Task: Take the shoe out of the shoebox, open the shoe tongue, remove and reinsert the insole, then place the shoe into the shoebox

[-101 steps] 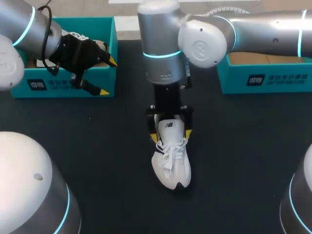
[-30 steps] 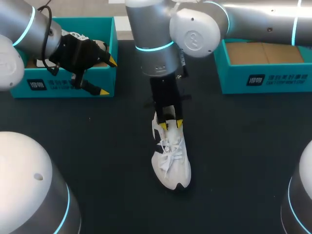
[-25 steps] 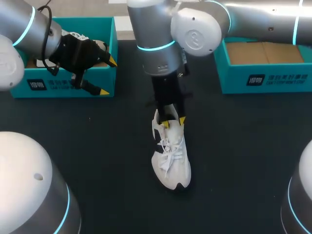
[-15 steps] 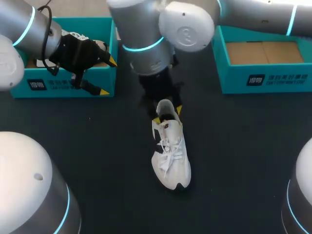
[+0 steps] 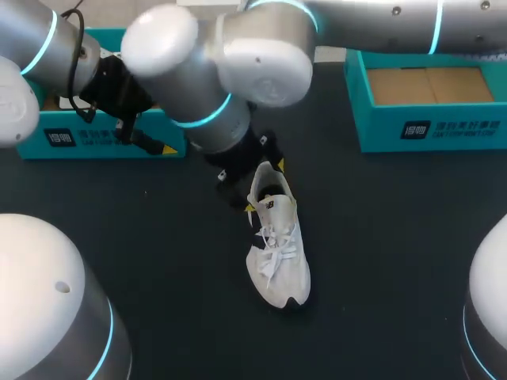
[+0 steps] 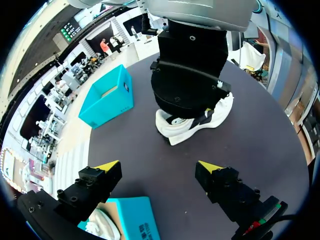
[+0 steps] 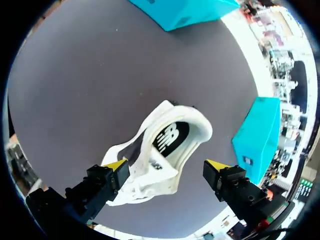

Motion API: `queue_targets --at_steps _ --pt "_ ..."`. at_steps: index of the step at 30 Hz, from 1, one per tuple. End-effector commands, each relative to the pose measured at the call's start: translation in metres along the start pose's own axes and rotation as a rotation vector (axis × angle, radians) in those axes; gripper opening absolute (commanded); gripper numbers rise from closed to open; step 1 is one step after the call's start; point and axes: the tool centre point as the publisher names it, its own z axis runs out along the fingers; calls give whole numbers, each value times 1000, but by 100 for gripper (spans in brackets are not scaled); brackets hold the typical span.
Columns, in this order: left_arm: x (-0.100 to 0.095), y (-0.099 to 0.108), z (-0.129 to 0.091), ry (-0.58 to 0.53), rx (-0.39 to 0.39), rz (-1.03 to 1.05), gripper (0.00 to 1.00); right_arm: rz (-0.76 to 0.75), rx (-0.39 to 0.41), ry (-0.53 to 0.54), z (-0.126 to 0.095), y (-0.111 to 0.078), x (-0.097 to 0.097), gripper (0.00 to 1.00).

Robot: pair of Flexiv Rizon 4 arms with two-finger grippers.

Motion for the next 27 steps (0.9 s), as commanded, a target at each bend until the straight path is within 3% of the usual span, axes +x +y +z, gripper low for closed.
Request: queue_targets --at_steps 1,9,15,22,27 --pt "1 0 -1 0 -2 0 100 -178 -286 -127 9 -7 -20 100" --pt "1 0 -1 0 -2 0 100 -329 -316 -135 10 -3 -60 100" --pt "1 0 -1 0 -2 0 100 -476 -370 -115 11 20 -64 100" --pt "1 0 -1 0 -2 0 100 -553 -370 -68 34 46 -62 100" --pt "1 0 -1 0 -2 0 100 -569 -373 -44 55 54 -67 100"
